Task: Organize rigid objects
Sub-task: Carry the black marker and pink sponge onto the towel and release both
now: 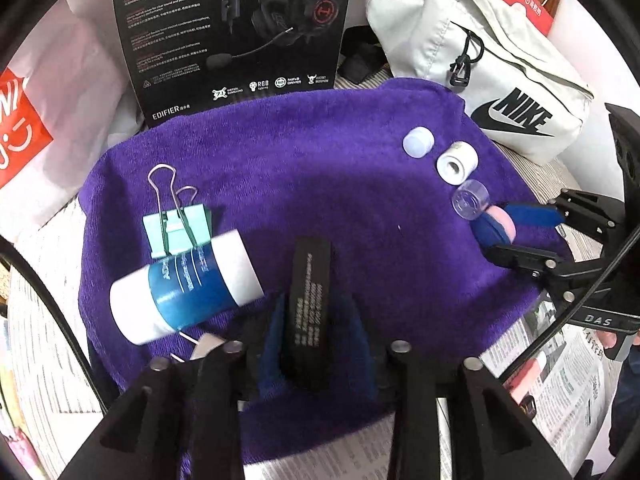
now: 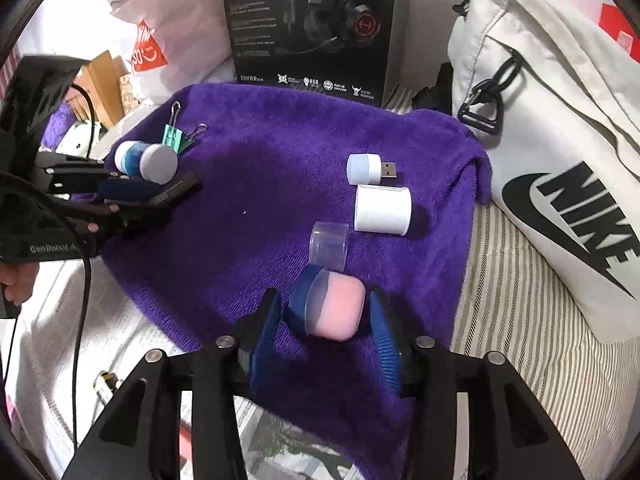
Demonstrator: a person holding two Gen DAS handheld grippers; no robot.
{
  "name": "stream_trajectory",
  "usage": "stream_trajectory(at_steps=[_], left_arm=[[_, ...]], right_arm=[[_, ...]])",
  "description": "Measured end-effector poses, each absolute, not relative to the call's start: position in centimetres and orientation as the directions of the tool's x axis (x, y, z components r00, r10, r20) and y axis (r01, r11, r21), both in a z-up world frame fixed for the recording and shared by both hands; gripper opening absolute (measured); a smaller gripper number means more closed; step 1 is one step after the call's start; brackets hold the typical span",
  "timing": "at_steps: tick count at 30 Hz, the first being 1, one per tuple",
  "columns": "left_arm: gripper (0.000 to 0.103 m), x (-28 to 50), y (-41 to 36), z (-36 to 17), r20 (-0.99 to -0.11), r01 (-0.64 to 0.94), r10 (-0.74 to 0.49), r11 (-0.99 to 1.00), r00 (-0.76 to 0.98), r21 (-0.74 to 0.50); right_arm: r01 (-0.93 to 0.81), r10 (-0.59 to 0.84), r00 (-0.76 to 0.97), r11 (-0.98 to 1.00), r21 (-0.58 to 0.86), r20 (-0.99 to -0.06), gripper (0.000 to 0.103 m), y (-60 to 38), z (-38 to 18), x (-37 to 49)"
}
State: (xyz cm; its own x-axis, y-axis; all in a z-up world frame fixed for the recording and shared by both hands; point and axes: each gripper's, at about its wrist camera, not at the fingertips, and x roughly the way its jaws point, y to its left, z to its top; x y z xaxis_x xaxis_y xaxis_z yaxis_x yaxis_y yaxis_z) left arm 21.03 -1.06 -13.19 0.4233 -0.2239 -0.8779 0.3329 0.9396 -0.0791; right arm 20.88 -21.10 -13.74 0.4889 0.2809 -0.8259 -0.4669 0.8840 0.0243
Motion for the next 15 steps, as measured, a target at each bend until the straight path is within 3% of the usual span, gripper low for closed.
stream_trajectory(at_steps=[4,9,15], left_arm=[[0.042,20.3,-1.3,-13.2,-0.883,0.322,-0.211,0.944,0.418,-0.073],[0.042,18.4,-1.0,-11.8,-0.873,0.307,-0.208,0.949,0.441,-0.071],[0.051,14.6,-0.1,-8.7,-0.827,0.285,-0.22,0.955,0.518,-0.075]], right_arm=[[-0.459,0.312,0.479,0.886,0.068,-0.82,0.053,-21.8,-13.0,19.7],[-0.438,0.302,0.503,0.897,0.062,-0.81,0.056,-23.3,-11.2,16.6],[-0.529,0.344,0.493,0.848,0.039,-0.799,0.059,-22.6,-10.2,11.9]])
